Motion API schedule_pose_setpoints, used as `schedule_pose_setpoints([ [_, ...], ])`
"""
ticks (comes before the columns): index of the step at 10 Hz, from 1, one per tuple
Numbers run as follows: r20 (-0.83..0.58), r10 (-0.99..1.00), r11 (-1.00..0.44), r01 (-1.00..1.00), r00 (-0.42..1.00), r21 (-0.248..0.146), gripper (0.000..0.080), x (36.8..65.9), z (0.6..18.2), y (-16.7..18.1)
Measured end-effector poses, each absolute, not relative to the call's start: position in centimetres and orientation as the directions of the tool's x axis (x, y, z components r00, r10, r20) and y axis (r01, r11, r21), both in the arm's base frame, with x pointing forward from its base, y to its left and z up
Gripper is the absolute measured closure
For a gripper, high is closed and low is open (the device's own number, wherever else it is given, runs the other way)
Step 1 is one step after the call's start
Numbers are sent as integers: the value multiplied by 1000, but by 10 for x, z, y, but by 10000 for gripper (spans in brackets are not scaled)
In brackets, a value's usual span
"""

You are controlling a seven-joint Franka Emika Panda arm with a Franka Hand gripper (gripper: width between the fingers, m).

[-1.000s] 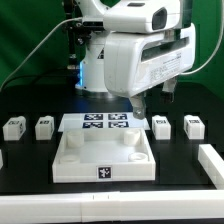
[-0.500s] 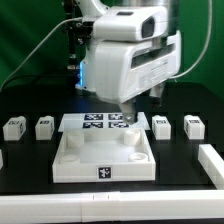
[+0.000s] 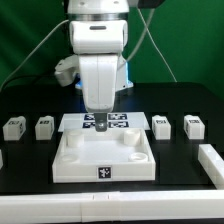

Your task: Assemble one leg

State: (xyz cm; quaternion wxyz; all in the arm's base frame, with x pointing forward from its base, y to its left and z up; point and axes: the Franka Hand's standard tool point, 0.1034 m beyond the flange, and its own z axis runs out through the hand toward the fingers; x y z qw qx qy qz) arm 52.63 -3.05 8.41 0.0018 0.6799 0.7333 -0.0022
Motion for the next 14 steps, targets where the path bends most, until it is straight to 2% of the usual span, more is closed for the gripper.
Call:
schedule_pose_setpoints([
  [1,-8,990,137,991,-137,-3,150,526,83,-31],
  [4,-9,994,108,994,-108,-8,150,523,81,-34],
  [5,-9,995,98,995,-98,-2,150,511,73,-44],
  [7,-2,998,55,997,-55,-51,150,467,53,-61],
  [9,5,999,42,997,-42,-67,150,439,41,-57],
  [12,10,1000,16,996,-15,-92,150,415,32,-51],
  [14,14,1000,5,995,-3,-99,150,409,26,-45],
])
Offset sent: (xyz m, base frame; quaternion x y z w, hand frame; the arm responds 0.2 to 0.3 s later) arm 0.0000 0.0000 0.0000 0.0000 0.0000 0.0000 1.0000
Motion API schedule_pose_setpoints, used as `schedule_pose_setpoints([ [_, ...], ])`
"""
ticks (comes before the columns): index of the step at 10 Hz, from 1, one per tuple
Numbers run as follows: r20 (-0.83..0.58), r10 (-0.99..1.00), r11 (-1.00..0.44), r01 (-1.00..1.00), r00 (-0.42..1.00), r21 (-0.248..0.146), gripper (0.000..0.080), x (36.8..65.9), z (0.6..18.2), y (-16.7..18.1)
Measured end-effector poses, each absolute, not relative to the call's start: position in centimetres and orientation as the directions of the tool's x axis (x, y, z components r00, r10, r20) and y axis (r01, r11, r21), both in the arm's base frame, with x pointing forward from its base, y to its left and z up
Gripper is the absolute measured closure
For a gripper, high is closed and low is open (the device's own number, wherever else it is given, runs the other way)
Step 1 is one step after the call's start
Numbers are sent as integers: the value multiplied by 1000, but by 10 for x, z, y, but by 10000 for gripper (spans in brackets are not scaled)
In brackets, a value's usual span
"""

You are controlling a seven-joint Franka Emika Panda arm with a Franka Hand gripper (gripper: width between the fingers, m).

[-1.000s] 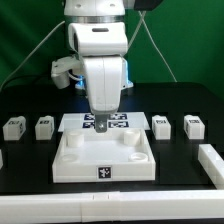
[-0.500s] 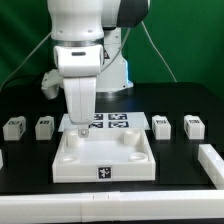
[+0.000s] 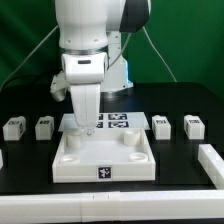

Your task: Assemble one leg

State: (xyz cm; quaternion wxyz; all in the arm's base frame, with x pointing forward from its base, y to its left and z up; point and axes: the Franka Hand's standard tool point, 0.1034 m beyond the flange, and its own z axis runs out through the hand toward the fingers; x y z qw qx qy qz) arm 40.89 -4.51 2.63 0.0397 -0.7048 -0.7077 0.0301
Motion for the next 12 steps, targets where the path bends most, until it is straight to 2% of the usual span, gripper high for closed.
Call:
schedule_pose_setpoints([
  [3,20,1000,-6,995,8,-97,150,409,24,-30],
  [6,20,1000,-5,996,7,-95,150,410,25,-29],
  [7,20,1000,-5,995,7,-95,240,410,25,-29],
  [8,20,1000,-6,995,8,-96,240,410,24,-29],
  [9,20,1000,-6,995,8,-96,423,410,24,-30],
  [10,20,1000,-7,995,9,-97,559,409,24,-30],
  [11,21,1000,-7,995,9,-98,727,409,24,-30],
  [12,20,1000,-7,995,10,-98,727,409,24,-30],
])
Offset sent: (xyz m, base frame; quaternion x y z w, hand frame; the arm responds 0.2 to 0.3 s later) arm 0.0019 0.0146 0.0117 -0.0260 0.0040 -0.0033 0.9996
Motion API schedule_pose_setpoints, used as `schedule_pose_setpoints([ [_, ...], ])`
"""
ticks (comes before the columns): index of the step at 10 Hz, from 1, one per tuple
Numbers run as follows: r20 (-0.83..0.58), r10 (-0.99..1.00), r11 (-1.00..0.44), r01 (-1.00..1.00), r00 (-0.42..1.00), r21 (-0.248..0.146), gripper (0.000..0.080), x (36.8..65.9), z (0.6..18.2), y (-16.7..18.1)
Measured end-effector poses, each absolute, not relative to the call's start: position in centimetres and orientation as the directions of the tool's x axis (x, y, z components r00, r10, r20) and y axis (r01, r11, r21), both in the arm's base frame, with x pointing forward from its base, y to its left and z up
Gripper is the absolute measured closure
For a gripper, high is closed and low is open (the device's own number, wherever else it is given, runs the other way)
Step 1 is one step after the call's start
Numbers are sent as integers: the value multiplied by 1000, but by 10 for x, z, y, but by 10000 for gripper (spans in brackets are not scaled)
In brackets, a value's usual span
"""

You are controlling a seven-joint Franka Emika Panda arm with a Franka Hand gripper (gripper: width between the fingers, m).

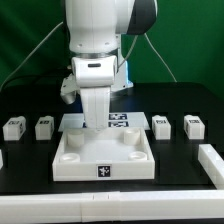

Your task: Assemble one leg

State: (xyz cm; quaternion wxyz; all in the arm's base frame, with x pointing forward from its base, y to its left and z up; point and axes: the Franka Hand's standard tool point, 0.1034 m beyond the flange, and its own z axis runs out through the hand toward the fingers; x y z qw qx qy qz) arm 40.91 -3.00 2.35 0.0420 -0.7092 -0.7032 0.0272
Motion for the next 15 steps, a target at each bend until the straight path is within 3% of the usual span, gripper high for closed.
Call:
schedule_pose_setpoints([
  [11,20,1000,-8,995,10,-98,742,409,24,-30],
  [15,37,999,17,995,-14,-99,742,422,27,6],
])
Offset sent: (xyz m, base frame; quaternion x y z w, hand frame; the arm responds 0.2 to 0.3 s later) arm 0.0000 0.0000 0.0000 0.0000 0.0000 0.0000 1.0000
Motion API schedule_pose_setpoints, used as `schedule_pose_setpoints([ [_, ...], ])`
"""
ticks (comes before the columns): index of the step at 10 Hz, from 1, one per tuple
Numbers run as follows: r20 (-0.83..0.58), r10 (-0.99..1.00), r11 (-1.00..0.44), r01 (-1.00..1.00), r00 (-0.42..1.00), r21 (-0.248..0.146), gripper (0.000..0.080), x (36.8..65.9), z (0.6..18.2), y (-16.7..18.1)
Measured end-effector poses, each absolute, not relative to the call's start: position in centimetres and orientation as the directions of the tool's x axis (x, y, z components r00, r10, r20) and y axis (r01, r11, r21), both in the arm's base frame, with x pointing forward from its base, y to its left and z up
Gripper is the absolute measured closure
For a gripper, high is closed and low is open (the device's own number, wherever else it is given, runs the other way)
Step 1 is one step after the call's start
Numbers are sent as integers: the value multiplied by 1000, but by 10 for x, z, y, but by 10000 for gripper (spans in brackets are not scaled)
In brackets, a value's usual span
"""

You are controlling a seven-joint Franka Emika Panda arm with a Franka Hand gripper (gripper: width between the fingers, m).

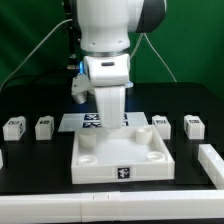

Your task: Assemble one leg

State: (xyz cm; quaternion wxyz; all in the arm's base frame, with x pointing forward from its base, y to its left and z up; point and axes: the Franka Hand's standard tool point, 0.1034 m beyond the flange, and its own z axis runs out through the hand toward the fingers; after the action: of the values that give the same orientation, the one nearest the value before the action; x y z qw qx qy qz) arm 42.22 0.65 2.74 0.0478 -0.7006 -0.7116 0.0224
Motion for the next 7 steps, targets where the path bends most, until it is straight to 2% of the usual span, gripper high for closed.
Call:
schedule_pose_setpoints([
  [4,56,998,1,996,4,-88,742,432,30,60],
  [6,58,997,-46,995,52,-91,742,438,25,62],
  [7,66,997,-26,996,32,-85,742,440,23,58],
])
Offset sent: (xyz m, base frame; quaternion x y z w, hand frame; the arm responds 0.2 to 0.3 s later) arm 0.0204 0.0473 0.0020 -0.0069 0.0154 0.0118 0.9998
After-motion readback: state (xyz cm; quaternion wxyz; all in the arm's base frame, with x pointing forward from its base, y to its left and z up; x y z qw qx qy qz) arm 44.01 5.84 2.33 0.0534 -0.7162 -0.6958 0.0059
